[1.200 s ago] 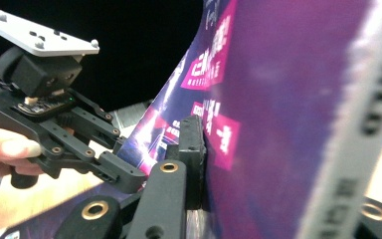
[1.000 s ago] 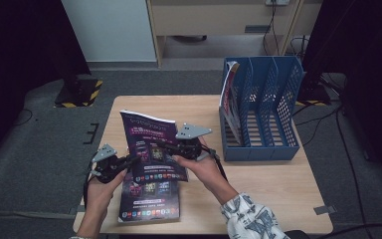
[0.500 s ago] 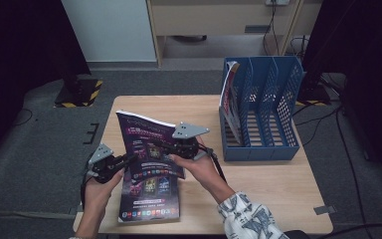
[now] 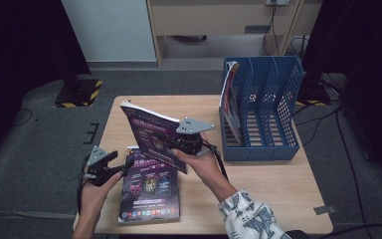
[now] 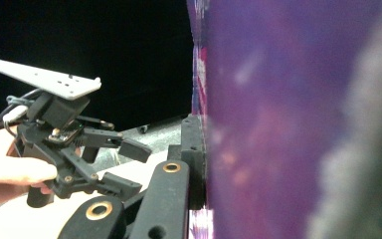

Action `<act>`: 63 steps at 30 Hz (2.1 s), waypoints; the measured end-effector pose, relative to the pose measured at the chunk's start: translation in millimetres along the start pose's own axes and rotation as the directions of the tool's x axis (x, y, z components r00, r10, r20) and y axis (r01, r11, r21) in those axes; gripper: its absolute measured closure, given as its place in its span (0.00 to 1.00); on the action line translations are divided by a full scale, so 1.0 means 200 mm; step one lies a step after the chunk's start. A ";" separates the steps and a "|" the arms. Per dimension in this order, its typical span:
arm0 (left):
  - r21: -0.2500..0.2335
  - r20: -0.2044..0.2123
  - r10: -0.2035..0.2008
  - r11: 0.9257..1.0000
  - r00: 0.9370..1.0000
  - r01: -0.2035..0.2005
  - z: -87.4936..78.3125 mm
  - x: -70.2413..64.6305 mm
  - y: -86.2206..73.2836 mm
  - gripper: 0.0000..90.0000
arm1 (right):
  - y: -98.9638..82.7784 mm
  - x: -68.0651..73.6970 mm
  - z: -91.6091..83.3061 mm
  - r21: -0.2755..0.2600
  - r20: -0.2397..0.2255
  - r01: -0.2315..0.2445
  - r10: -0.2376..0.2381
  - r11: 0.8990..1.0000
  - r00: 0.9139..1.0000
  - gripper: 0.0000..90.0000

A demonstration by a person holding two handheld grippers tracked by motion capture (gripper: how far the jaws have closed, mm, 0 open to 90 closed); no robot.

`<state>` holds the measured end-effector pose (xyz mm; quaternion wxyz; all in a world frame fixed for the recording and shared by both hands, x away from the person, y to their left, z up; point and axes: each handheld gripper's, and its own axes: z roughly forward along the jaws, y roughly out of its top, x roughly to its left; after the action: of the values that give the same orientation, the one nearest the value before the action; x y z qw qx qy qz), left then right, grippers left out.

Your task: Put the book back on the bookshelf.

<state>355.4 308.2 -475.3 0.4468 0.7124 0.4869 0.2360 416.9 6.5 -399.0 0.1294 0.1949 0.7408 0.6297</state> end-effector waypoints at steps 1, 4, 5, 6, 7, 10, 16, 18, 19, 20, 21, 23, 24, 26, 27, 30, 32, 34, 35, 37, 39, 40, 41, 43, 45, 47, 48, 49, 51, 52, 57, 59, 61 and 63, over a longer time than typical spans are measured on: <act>0.007 -0.005 0.004 1.000 1.000 -0.004 0.00 0.01 0.00 0.21 | 0.00 0.00 0.00 -0.002 0.004 -0.003 0.003 1.000 1.000 0.92; 0.022 -0.018 -0.005 1.000 1.000 0.005 0.00 0.02 -0.02 0.16 | 0.01 -0.02 -0.02 -0.011 0.015 -0.009 0.009 1.000 1.000 0.92; 0.027 -0.029 -0.006 1.000 1.000 0.007 0.01 0.03 -0.03 0.13 | 0.02 -0.02 -0.03 -0.014 0.016 -0.011 0.011 1.000 1.000 0.92; 0.036 -0.035 -0.006 0.999 0.999 0.007 0.01 0.03 -0.03 0.11 | 0.02 -0.03 -0.03 -0.014 0.020 -0.011 0.012 1.000 1.000 0.92; 0.042 -0.034 -0.015 0.999 0.999 0.016 0.01 0.04 -0.04 0.10 | 0.03 -0.03 -0.04 -0.014 0.023 -0.011 0.012 1.000 1.000 0.92; 0.041 -0.038 -0.042 0.998 0.998 0.043 0.01 0.05 -0.06 0.07 | 0.04 -0.04 -0.06 -0.020 0.039 -0.009 0.009 1.000 0.999 0.92; 0.038 -0.039 -0.044 0.998 0.998 0.045 0.01 0.07 -0.07 0.07 | 0.06 -0.05 -0.09 -0.023 0.061 -0.017 0.019 1.000 0.998 0.92; 0.042 -0.046 -0.033 0.999 0.998 0.035 0.01 0.07 -0.08 0.07 | 0.06 -0.05 -0.10 -0.020 0.065 -0.013 0.015 1.000 0.998 0.92; 0.043 -0.050 -0.030 0.999 0.998 0.032 0.01 0.07 -0.08 0.07 | 0.07 -0.05 -0.10 -0.017 0.070 -0.012 0.013 1.000 0.997 0.92; 0.045 -0.056 -0.027 0.999 0.998 0.030 0.01 0.06 -0.08 0.07 | 0.07 -0.05 -0.11 -0.014 0.074 -0.013 0.014 1.000 0.997 0.92; 0.047 -0.060 -0.023 0.999 0.998 0.025 0.01 0.06 -0.08 0.07 | 0.07 -0.06 -0.11 -0.013 0.077 -0.015 0.016 1.000 0.997 0.92; 0.055 -0.071 0.000 0.998 0.997 0.004 0.02 0.05 -0.09 0.07 | 0.06 -0.06 -0.12 -0.013 0.081 -0.015 0.016 1.000 0.997 0.92; 0.061 -0.064 0.016 0.998 0.998 -0.013 0.02 0.03 -0.09 0.07 | 0.06 -0.06 -0.12 -0.014 0.083 -0.016 0.017 1.000 0.996 0.92; 0.063 -0.054 0.030 0.998 0.998 -0.026 0.03 0.02 -0.08 0.06 | 0.06 -0.06 -0.13 -0.013 0.085 -0.020 0.021 1.000 0.996 0.92; 0.062 -0.053 0.033 0.998 0.998 -0.030 0.03 0.02 -0.08 0.06 | 0.06 -0.07 -0.13 -0.013 0.089 -0.023 0.024 1.000 0.996 0.92; 0.075 -0.050 0.044 0.996 0.998 -0.040 0.05 0.01 -0.08 0.06 | 0.06 -0.07 -0.14 -0.009 0.096 -0.022 0.023 1.000 0.995 0.92; 0.079 -0.048 0.052 0.996 0.998 -0.048 0.06 0.01 -0.08 0.06 | 0.05 -0.07 -0.15 -0.011 0.106 -0.027 0.028 1.000 0.994 0.92; 0.080 -0.047 0.053 0.996 0.997 -0.049 0.07 0.01 -0.08 0.06 | 0.05 -0.07 -0.16 -0.009 0.113 -0.024 0.025 1.000 0.993 0.92; 0.084 -0.049 0.056 0.995 0.997 -0.051 0.07 0.02 -0.08 0.06 | 0.05 -0.07 -0.16 -0.008 0.115 -0.021 0.022 1.000 0.993 0.92; 0.095 -0.050 0.057 0.994 0.997 -0.052 0.07 0.02 -0.08 0.06 | 0.05 -0.08 -0.18 -0.015 0.119 -0.023 0.025 1.000 0.993 0.92; 0.100 -0.056 0.055 0.994 0.997 -0.049 0.07 0.02 -0.09 0.06 | 0.05 -0.08 -0.19 -0.016 0.121 -0.027 0.029 1.000 0.992 0.92; 0.105 -0.058 0.054 0.993 0.997 -0.048 0.07 0.02 -0.09 0.06 | 0.05 -0.08 -0.19 -0.016 0.123 -0.027 0.029 0.999 0.992 0.92; 0.105 -0.059 0.056 0.993 0.997 -0.050 0.07 0.01 -0.09 0.06 | 0.05 -0.09 -0.19 -0.017 0.123 -0.028 0.030 0.999 0.992 0.92; 0.110 -0.060 0.066 0.992 0.996 -0.059 0.08 0.01 -0.09 0.06 | 0.05 -0.09 -0.21 -0.018 0.127 -0.023 0.025 1.000 0.992 0.92; 0.114 -0.060 0.067 0.992 0.996 -0.060 0.08 0.01 -0.09 0.06 | 0.05 -0.09 -0.21 -0.015 0.128 -0.023 0.024 1.000 0.991 0.92; 0.117 -0.060 0.071 0.991 0.996 -0.063 0.08 0.01 -0.09 0.06 | 0.05 -0.09 -0.22 -0.014 0.129 -0.021 0.023 1.000 0.991 0.92; 0.119 -0.061 0.073 0.991 0.995 -0.065 0.08 0.01 -0.09 0.06 | 0.05 -0.09 -0.23 -0.016 0.131 -0.023 0.025 1.000 0.991 0.92; 0.117 -0.061 0.068 0.991 0.996 -0.060 0.08 0.01 -0.09 0.06 | 0.05 -0.09 -0.23 -0.019 0.134 -0.025 0.027 1.000 0.991 0.92; 0.113 -0.064 0.065 0.992 0.996 -0.058 0.07 0.01 -0.09 0.06 | 0.05 -0.10 -0.23 -0.020 0.139 -0.028 0.030 0.999 0.990 0.92; 0.114 -0.067 0.063 0.992 0.996 -0.055 0.07 0.02 -0.09 0.06 | 0.05 -0.10 -0.23 -0.020 0.140 -0.030 0.033 0.999 0.990 0.92; 0.114 -0.070 0.064 0.992 0.995 -0.055 0.07 0.02 -0.09 0.06 | 0.04 -0.11 -0.24 -0.010 0.145 -0.028 0.029 1.000 0.989 0.92; 0.117 -0.070 0.068 0.991 0.995 -0.060 0.08 0.02 -0.09 0.06 | 0.04 -0.11 -0.24 -0.010 0.145 -0.030 0.031 1.000 0.989 0.92; 0.116 -0.071 0.071 0.991 0.995 -0.062 0.08 0.02 -0.09 0.06 | 0.04 -0.11 -0.25 -0.013 0.148 -0.030 0.032 0.999 0.989 0.92; 0.114 -0.071 0.071 0.992 0.995 -0.063 0.08 0.02 -0.09 0.06 | 0.04 -0.11 -0.26 -0.013 0.149 -0.032 0.034 0.999 0.988 0.92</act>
<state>359.6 307.3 -499.2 0.3798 0.7428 0.4915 0.2498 414.8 -47.6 -382.9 0.1751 0.2531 0.7223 0.6193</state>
